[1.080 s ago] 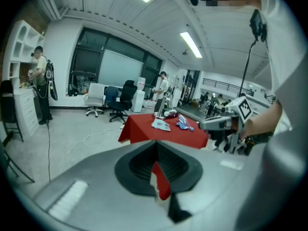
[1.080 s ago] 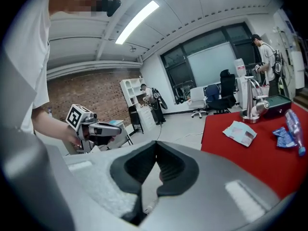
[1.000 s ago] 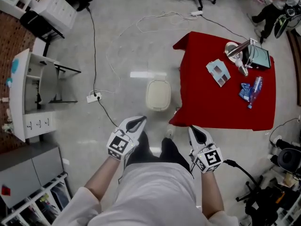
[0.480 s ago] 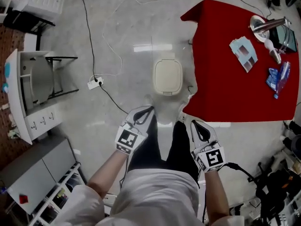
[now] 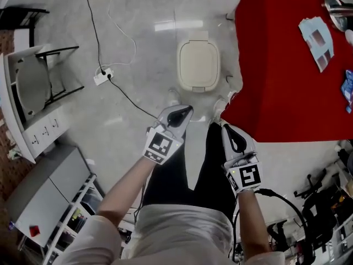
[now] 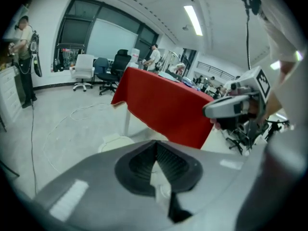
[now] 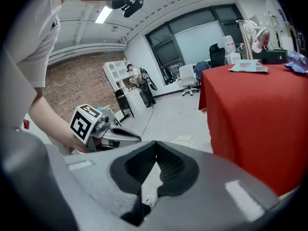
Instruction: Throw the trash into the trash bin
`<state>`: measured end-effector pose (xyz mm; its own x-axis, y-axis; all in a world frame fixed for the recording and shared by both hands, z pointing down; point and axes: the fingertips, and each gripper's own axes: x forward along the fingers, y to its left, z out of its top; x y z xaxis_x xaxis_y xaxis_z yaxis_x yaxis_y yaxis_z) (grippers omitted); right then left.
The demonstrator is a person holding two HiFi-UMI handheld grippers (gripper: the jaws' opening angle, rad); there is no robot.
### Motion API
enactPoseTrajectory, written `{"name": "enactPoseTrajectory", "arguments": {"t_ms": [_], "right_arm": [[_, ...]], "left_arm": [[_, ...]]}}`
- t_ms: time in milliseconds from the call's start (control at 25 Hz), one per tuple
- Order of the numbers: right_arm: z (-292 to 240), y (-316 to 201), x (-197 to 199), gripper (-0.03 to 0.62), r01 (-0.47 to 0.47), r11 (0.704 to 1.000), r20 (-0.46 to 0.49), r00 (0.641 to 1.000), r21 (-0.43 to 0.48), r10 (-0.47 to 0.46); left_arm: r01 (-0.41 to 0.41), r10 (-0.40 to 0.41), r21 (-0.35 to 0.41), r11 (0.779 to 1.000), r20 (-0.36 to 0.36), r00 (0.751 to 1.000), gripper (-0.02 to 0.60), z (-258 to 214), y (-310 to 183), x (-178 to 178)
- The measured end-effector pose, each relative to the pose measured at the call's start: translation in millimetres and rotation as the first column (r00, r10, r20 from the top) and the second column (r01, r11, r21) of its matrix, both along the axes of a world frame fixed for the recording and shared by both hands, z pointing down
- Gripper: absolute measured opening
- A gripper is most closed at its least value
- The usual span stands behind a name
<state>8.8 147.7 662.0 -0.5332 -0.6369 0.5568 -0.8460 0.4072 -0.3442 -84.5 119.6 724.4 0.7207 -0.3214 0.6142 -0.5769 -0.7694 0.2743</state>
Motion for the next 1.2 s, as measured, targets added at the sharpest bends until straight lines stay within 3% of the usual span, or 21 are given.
{"name": "enactPoseTrajectory", "arguments": {"t_ms": [240, 480, 760, 1080, 1200], "right_arm": [[58.9, 7.5, -15.7, 0.0, 0.048, 0.999, -0.04, 0.998, -0.024, -0.049], [124.0, 10.7, -22.0, 0.0, 0.01, 0.997, -0.03, 0.999, -0.077, -0.013], [171.2, 7.8, -24.0, 0.0, 0.028, 0.996, -0.026, 0.999, -0.082, -0.031], [186.6, 3.0, -16.3, 0.0, 0.039, 0.996, -0.021, 0.999, -0.077, -0.041], [190.2, 2.0, -13.7, 0.0, 0.038, 0.996, -0.02, 0.999, -0.075, -0.04]], "left_arm": [[-0.06, 0.061, -0.037, 0.998, 0.029, 0.998, 0.003, 78.0, 5.7, 9.6], [-0.067, 0.074, -0.09, 0.994, 0.072, 0.995, 0.003, 166.5, 9.7, 8.6], [-0.052, 0.083, -0.181, 0.982, 0.172, 0.981, 0.003, 266.2, 26.0, 12.3], [0.018, 0.047, -0.257, 0.966, 0.242, 0.969, 0.003, 314.3, 41.5, 16.1], [0.038, 0.032, -0.286, 0.958, 0.236, 0.971, 0.003, 322.5, 43.7, 15.2]]}}
